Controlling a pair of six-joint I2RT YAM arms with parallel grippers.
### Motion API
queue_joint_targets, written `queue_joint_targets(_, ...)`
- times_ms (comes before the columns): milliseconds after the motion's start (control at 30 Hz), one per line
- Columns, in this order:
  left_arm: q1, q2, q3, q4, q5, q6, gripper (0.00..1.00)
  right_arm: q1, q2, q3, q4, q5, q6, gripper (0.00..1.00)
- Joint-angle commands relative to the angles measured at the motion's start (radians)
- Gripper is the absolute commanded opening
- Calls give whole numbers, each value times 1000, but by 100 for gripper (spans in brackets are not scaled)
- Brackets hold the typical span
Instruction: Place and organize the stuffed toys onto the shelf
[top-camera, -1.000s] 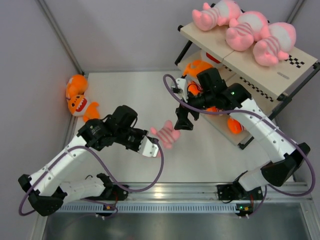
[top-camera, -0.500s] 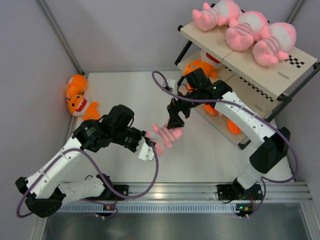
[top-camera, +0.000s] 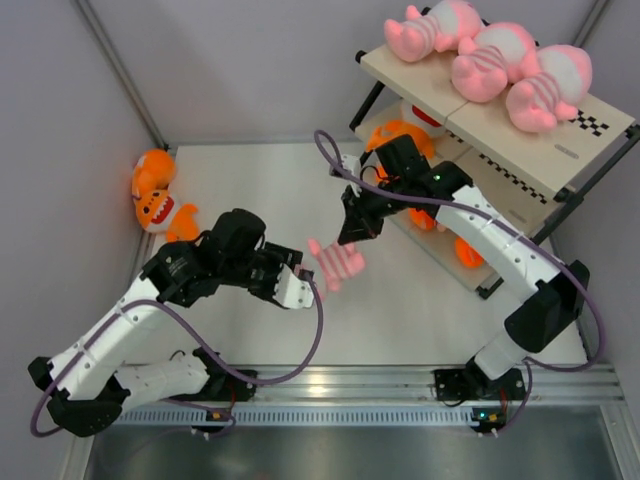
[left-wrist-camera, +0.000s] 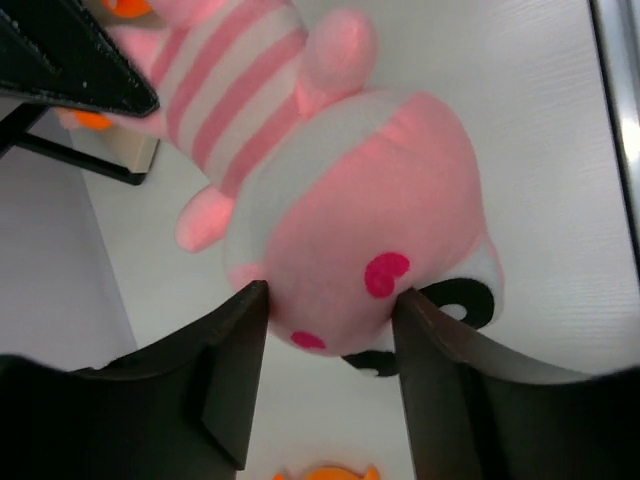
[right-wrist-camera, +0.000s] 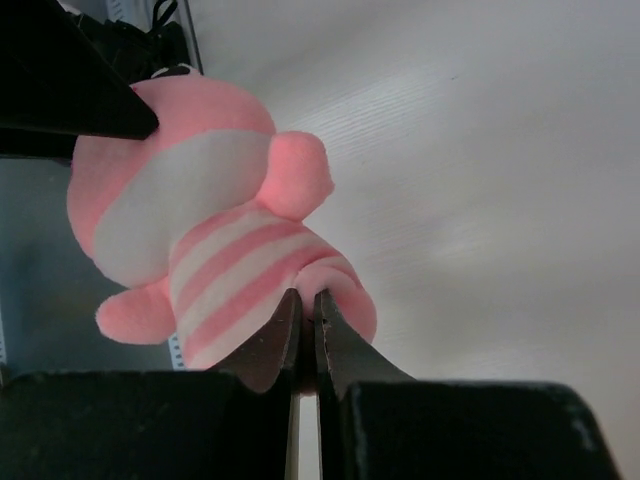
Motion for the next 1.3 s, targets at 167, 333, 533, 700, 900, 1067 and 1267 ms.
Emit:
queue_joint_targets(167,1,-61,81,146,-139,-213,98,-14,-147,206,73,264,286,0)
queue_joint_targets(333,1,-96,182,201,-224,-289,98,-14,-175,369,139,425,377,0)
queue_joint_targets(533,1,-145,176,241,-307,-345,98,-14,-181,564,292,620,470,0)
queue_joint_targets(700,1,-168,135,269,-309,-362,98,-20,-241,561,547,946,530,0)
queue_joint_targets(900,1,-201,75,292,-315,-360,98,-20,-345,426,950,1411,452,0)
queue_joint_targets(1067,2,-231,41,295,-317,-359,98,-22,-353,397,1208,1751,152,0)
queue_joint_targets(1267,2,-236,27,295,-298,-368,98,-100,-368,313,1449,1876,-58,0)
